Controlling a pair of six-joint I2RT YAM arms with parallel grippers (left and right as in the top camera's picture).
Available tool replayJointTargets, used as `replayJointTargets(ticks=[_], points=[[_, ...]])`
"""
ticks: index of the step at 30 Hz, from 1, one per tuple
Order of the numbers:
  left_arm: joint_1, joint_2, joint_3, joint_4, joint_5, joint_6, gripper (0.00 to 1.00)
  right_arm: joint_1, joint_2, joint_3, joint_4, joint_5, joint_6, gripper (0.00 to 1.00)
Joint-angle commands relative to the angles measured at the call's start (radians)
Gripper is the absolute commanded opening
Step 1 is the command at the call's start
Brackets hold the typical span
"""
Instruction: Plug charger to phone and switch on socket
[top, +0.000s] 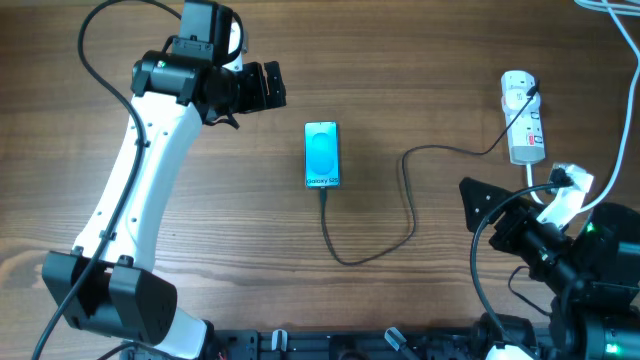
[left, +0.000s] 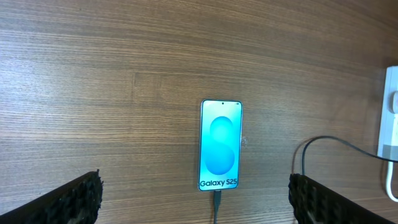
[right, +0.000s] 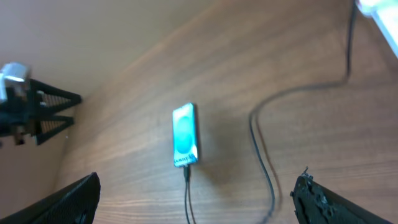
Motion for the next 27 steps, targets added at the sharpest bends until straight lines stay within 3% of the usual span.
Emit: replayJointTargets(ticks=[1, 13, 22, 27], points=[[-0.001, 0.007, -0.005, 0.001, -0.006, -0.005, 1.00, 0.004, 0.001, -0.008, -0.020, 0.032, 0.029, 1.00], [-0.001, 0.007, -0.005, 0.001, -0.006, -0.005, 1.00, 0.014, -0.018, -0.008, -0.021, 0.038, -0.041, 1.00], [-0.001, 0.007, -0.005, 0.001, -0.006, -0.005, 1.00, 0.089, -0.181, -0.008, 0.010, 0.228, -0.135, 1.00], [-0.001, 0.007, -0.005, 0.001, -0.006, -0.005, 1.00, 0.089, -0.257, -0.009, 0.031, 0.226, -0.241, 1.00]])
